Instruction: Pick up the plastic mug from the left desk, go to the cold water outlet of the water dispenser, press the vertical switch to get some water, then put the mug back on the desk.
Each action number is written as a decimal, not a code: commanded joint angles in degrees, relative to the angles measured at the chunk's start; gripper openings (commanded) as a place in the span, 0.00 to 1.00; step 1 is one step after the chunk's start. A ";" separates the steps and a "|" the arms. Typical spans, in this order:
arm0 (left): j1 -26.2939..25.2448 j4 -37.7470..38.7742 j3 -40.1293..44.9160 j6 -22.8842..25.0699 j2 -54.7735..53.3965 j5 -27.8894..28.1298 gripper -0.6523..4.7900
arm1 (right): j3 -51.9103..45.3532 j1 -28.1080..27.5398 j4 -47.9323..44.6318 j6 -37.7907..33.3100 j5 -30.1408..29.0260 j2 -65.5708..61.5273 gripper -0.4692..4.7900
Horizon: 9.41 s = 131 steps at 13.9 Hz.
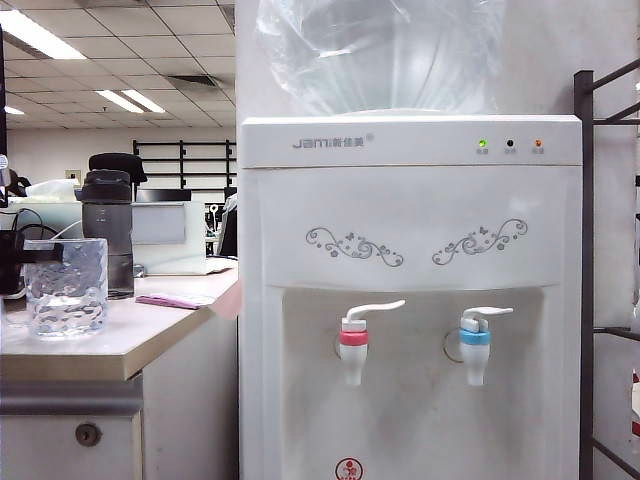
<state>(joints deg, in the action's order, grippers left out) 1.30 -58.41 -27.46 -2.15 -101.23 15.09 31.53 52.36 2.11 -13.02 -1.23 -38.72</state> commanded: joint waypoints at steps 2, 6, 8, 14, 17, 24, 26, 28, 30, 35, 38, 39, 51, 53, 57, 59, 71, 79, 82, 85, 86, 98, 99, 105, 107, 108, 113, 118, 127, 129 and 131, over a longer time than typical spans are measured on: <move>-0.04 -0.37 -0.24 0.26 -0.26 -0.57 0.25 | 0.20 0.02 -0.61 0.00 0.07 0.04 0.08; -0.04 -0.37 -0.24 0.26 -0.26 -0.61 0.11 | 0.20 0.02 -0.61 0.00 0.07 0.04 0.08; -0.04 -0.37 -0.24 0.26 -0.26 -0.83 0.11 | 0.20 0.02 -0.61 0.00 0.07 0.04 0.08; -0.02 -0.83 -0.22 0.00 -0.13 -3.69 0.11 | 0.20 -0.20 -0.59 0.04 1.77 0.02 0.08; -0.02 -0.72 -0.20 0.00 1.33 -4.02 0.11 | 0.20 -0.33 -0.61 0.04 1.77 0.02 0.08; 0.02 9.75 0.24 -1.40 14.88 -15.12 0.11 | 0.20 -0.35 -0.63 1.31 2.64 0.09 0.08; 0.02 9.81 0.24 -2.75 16.31 -19.23 0.11 | 0.20 -0.37 -0.63 1.31 2.64 0.09 0.08; 0.02 9.94 0.24 -4.33 18.36 -23.50 0.11 | 0.20 -0.37 -0.63 1.31 2.67 0.11 0.08; 0.04 10.25 0.24 -4.83 20.57 -26.64 0.11 | 0.22 -0.79 -0.63 1.31 2.82 0.17 0.08; 0.07 21.44 0.24 -6.69 31.65 -33.97 0.11 | 0.22 -0.87 -0.70 1.33 2.89 0.33 0.08; 0.13 26.05 0.24 -6.69 36.76 -37.03 0.11 | 0.22 -0.85 -0.83 1.49 6.32 0.76 0.08; 0.13 28.04 0.24 -6.73 38.77 -37.48 0.11 | 0.22 -0.85 -0.83 1.49 9.31 1.07 0.08; 21.66 41.64 0.81 -5.14 50.05 -32.87 0.11 | 0.20 -0.87 6.19 7.30 20.81 12.04 0.08; 27.43 41.42 2.36 -5.07 50.03 -30.62 0.11 | 0.20 -0.87 7.30 7.28 20.81 12.98 0.08; 37.38 35.39 6.93 -0.83 46.71 -21.31 0.11 | 0.22 -0.85 7.28 7.26 20.79 13.68 0.08; 37.55 28.50 7.23 -0.81 40.37 -21.33 0.11 | 0.22 -0.87 7.30 7.26 20.79 13.70 0.08; 45.86 -8.15 -1.70 -0.63 -5.73 -17.46 0.11 | 0.20 -0.87 8.87 7.30 20.70 13.68 0.08; 48.78 -8.15 -12.98 -1.29 -18.14 -13.75 0.11 | 0.20 -0.87 8.90 7.56 20.79 13.70 0.08; 49.48 -8.13 -14.84 -1.29 -20.41 -13.40 0.11 | 0.20 -0.87 8.90 7.54 20.79 13.70 0.08; 50.14 -8.15 -15.76 -4.74 -23.93 -8.52 0.11 | 0.20 -0.87 8.90 7.54 20.81 13.70 0.08; 50.14 -8.15 -15.80 -5.57 -24.28 -8.13 0.11 | 0.20 -0.87 8.94 7.54 20.81 13.70 0.08; 52.00 -3.08 -23.52 -9.22 -29.68 -6.10 0.11 | 0.20 -0.96 10.14 7.54 20.81 13.75 0.08; 52.00 -3.06 -23.52 -9.22 -29.68 -6.10 0.11 | 0.20 -0.96 10.14 7.54 20.81 13.75 0.08; 52.11 -2.97 -23.52 -9.22 -29.68 -6.10 0.11 | 0.20 -0.96 10.14 7.54 20.81 13.77 0.08; 52.09 -2.95 -23.54 -9.18 -29.68 -5.81 0.11 | 0.20 -0.96 10.16 7.54 20.81 13.75 0.08; 52.09 -2.95 -23.54 -9.16 -29.68 -5.42 0.11 | 0.20 -0.96 10.16 7.54 20.81 13.77 0.08; 52.09 -5.81 -23.91 -9.11 -33.18 -3.19 0.11 | 0.20 -0.94 10.14 7.54 20.76 13.77 0.08; 52.11 -6.05 -23.96 -10.86 -33.83 -0.76 0.11 | 0.20 -0.94 10.12 7.52 20.63 13.77 0.08; 52.11 -5.46 -25.14 -14.40 -33.92 0.39 0.11 | 0.20 -0.96 10.12 7.52 20.65 14.58 0.08; 52.19 -5.33 -26.62 -14.38 -34.49 1.29 0.11 | 0.20 -0.94 10.12 7.52 20.65 14.58 0.08; 52.24 -4.98 -27.89 -14.36 -35.23 1.46 0.11 | 0.20 -0.96 10.10 7.52 20.65 14.58 0.08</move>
<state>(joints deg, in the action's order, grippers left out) 53.45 -62.22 -54.54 -16.19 -136.27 16.40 31.53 51.40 12.97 -5.65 19.44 -24.16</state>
